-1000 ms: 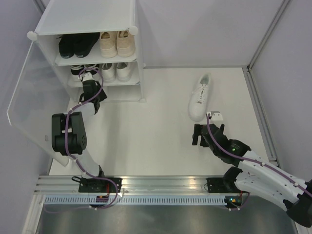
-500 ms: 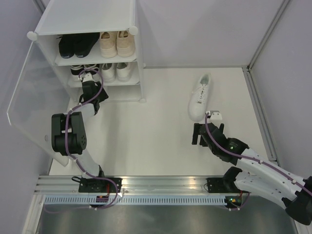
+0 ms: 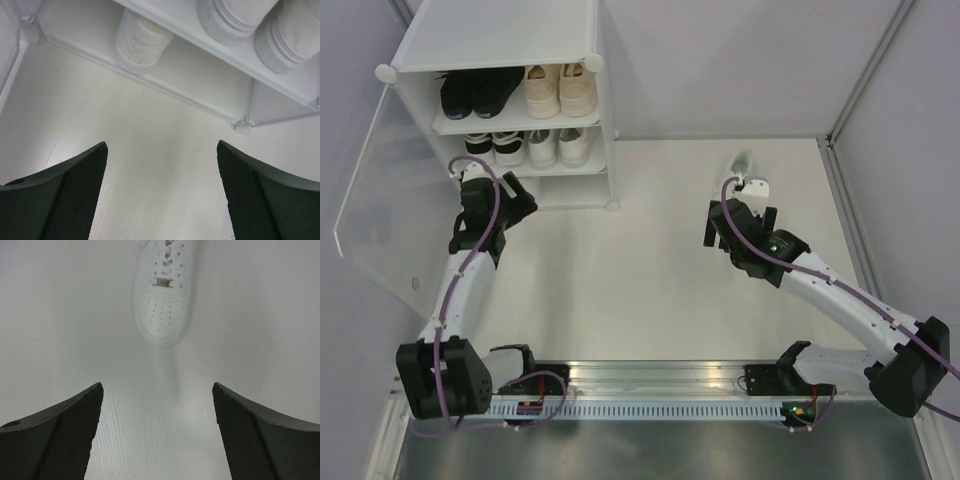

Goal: Place and organize the shoes in the shoe cabinet

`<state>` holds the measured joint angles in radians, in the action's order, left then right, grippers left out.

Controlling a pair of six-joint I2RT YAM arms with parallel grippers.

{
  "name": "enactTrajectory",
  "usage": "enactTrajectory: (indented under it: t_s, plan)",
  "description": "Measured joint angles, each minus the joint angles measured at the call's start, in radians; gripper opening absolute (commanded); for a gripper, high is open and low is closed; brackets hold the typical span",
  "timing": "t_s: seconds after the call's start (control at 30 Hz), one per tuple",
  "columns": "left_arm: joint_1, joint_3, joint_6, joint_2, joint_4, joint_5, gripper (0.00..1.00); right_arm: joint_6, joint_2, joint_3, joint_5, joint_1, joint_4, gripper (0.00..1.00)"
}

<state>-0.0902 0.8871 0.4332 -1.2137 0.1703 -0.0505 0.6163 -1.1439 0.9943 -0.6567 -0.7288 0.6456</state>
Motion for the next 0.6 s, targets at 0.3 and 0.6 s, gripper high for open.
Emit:
enactTrajectory:
  t_s: [0.3, 0.6]
  plan:
    - [0.000, -0.069, -0.040, 0.363, 0.259, 0.065, 0.99, -0.020, -0.252, 0.227, 0.044, 0.272, 0.019, 0.91]
    - [0.038, -0.192, -0.064, 0.497, 0.313, 0.132, 0.99, -0.008, -0.601, 0.541, 0.142, 0.506, -0.002, 0.82]
